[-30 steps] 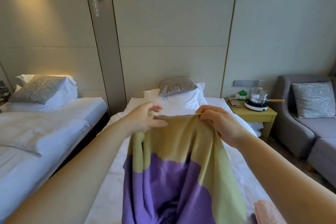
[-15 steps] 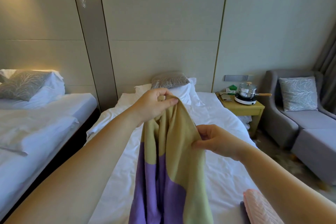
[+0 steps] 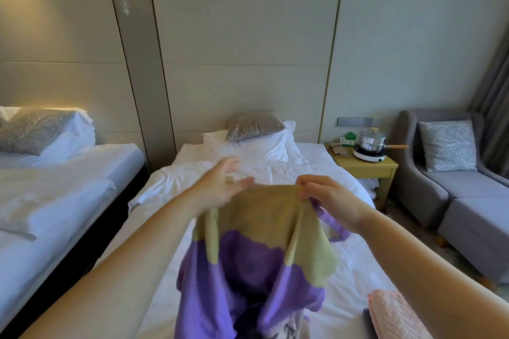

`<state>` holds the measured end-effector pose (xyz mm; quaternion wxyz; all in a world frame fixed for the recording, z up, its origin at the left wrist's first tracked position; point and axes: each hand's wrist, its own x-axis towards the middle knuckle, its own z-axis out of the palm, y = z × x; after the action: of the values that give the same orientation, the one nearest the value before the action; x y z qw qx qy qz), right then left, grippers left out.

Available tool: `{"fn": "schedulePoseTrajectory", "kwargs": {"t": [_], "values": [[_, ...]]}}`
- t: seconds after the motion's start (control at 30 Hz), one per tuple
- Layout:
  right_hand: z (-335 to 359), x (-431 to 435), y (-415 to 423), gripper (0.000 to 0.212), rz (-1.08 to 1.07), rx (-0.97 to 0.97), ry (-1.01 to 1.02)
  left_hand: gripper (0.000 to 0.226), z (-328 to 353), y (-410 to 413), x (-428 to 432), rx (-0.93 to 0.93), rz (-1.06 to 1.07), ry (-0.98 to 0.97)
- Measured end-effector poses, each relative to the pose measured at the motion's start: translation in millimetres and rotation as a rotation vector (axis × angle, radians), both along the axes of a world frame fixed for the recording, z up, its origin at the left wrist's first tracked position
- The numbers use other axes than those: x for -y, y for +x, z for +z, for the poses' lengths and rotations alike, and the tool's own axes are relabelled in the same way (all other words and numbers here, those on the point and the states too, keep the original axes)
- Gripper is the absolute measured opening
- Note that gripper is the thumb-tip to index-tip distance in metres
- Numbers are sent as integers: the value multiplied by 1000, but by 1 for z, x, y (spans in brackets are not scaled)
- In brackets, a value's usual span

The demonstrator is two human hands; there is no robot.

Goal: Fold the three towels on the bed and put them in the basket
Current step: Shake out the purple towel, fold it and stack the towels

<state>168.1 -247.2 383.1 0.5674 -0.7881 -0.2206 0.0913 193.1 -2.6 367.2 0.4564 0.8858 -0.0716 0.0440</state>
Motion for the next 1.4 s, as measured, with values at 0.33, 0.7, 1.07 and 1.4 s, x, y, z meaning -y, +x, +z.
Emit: {"fn": "schedulePoseTrajectory", "kwargs": {"t": [0.33,0.7,1.07,1.4], "values": [[0,4,6,16,97,-11,-131,28,2,-15,39,-130,-406,-51],[-5,45,6,15,97,32,-409,22,15,7,10,119,-109,-80],[-16,33,17,17,-160,81,85,16,6,5,-15,69,-89,-59],[1,11,10,4,77,217,-129,31,0,-15,45,-196,-516,-103]]}}
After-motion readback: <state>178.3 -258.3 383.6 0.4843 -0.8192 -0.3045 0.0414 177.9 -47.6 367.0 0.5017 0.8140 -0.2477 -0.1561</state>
